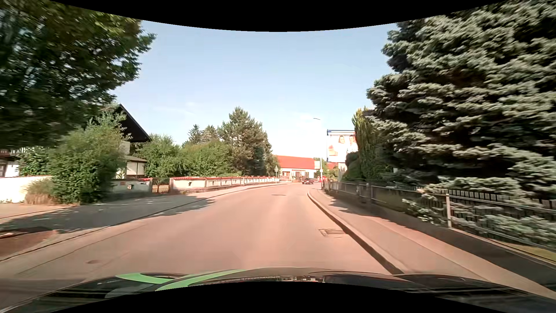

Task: Follow the waypoints while adhering to traffic rules and regulations

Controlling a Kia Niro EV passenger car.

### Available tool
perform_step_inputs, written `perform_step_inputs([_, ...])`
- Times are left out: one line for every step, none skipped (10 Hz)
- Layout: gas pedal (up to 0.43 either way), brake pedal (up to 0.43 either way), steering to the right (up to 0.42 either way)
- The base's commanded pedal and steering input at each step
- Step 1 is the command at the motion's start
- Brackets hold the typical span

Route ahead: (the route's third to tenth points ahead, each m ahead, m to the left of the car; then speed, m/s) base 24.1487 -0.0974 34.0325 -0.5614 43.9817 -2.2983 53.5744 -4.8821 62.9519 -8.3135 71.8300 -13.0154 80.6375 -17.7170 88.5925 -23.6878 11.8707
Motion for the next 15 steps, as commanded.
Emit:
perform_step_inputs([0.098,0.000,0.005])
perform_step_inputs([0.098,0.000,0.006])
perform_step_inputs([0.098,0.000,0.008])
perform_step_inputs([0.098,0.000,0.011])
perform_step_inputs([0.087,0.000,0.014])
perform_step_inputs([0.087,0.000,0.014])
perform_step_inputs([0.079,0.000,0.015])
perform_step_inputs([0.079,0.000,0.018])
perform_step_inputs([0.079,0.000,0.021])
perform_step_inputs([0.079,0.000,0.022])
perform_step_inputs([0.079,0.000,0.022])
perform_step_inputs([0.079,0.000,0.022])
perform_step_inputs([0.079,0.000,0.022])
perform_step_inputs([0.079,0.000,0.022])
perform_step_inputs([0.079,0.000,0.022])
